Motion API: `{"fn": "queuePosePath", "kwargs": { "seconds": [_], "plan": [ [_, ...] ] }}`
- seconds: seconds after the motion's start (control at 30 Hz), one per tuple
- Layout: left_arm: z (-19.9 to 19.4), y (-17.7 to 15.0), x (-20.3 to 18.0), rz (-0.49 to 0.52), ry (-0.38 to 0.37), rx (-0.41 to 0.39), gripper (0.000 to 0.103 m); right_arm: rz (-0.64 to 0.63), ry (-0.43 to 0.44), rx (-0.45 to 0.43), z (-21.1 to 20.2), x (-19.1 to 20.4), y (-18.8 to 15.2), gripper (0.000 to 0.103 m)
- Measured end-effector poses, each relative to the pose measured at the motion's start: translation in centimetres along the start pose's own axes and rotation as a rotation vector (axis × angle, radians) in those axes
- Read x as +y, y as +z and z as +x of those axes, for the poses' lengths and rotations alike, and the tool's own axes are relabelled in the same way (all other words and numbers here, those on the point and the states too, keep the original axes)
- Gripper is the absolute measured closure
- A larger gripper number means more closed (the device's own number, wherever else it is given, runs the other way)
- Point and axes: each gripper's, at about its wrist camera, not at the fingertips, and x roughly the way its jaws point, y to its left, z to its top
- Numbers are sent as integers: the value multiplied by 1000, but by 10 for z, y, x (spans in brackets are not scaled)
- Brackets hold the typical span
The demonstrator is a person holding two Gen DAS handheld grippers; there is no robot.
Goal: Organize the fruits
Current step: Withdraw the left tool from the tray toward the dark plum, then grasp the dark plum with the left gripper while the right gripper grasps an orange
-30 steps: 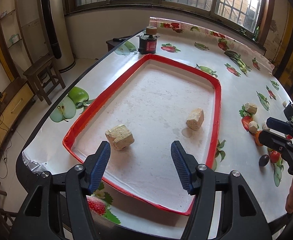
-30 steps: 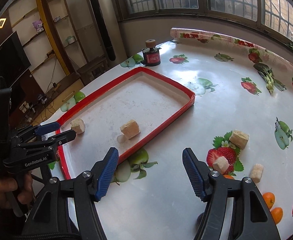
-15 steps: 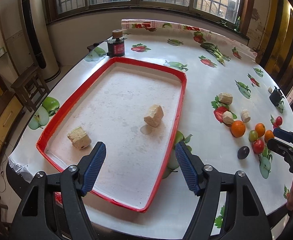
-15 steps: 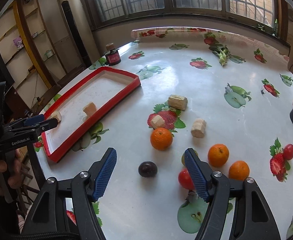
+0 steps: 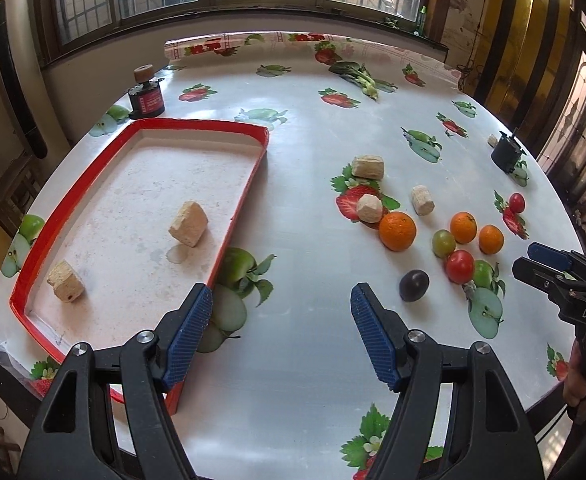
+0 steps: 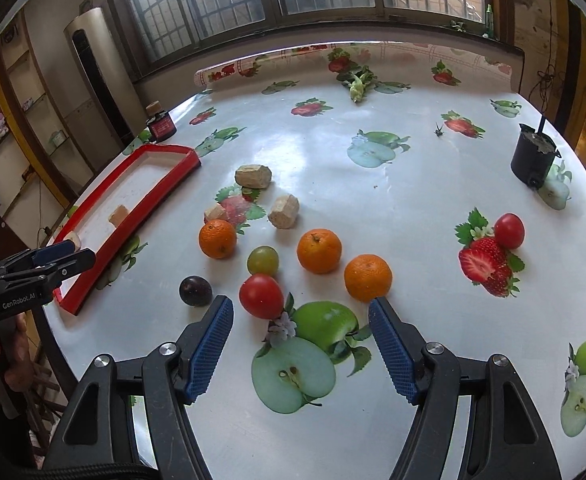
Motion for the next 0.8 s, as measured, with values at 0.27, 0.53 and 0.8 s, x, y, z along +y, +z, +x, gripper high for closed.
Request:
{"fn": "queuePosePath", "kwargs": {
  "seconds": [0.27,0.53,0.8],
  "plan": [
    [4,-1,-29,50,-52,12,32,36,-23,-19,-9,-18,-6,31],
    [21,-2,-57,113,-90,32,32,40,-45,-22,0,-27,-6,31],
    [51,0,-81,147,-185,72,34,12,-61,11,31,-27,7,44]
  ]
}}
